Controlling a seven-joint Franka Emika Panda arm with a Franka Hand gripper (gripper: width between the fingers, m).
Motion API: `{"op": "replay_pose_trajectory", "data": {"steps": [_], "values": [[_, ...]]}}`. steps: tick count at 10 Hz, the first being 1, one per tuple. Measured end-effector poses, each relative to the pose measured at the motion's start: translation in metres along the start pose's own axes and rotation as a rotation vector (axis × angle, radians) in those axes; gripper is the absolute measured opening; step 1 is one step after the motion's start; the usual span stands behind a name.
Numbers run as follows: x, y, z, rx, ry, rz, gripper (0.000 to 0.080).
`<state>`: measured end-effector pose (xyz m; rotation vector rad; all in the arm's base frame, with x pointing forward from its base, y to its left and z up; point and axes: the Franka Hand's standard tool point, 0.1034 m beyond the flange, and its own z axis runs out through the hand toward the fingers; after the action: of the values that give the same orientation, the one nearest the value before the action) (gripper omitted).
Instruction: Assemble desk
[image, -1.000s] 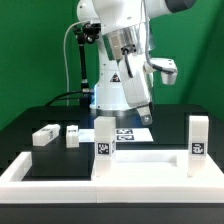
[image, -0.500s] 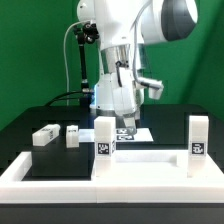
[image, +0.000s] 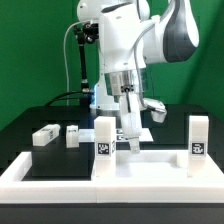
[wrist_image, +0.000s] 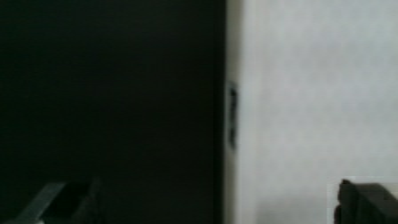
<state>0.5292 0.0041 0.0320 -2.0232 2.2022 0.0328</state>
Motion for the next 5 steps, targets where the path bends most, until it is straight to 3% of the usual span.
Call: {"op": "replay_pose_trajectory", "data": {"steps": [5], "values": [[-0.005, 0.002, 0.015, -0.031, -0.013, 0.008, 0.0649]]}}
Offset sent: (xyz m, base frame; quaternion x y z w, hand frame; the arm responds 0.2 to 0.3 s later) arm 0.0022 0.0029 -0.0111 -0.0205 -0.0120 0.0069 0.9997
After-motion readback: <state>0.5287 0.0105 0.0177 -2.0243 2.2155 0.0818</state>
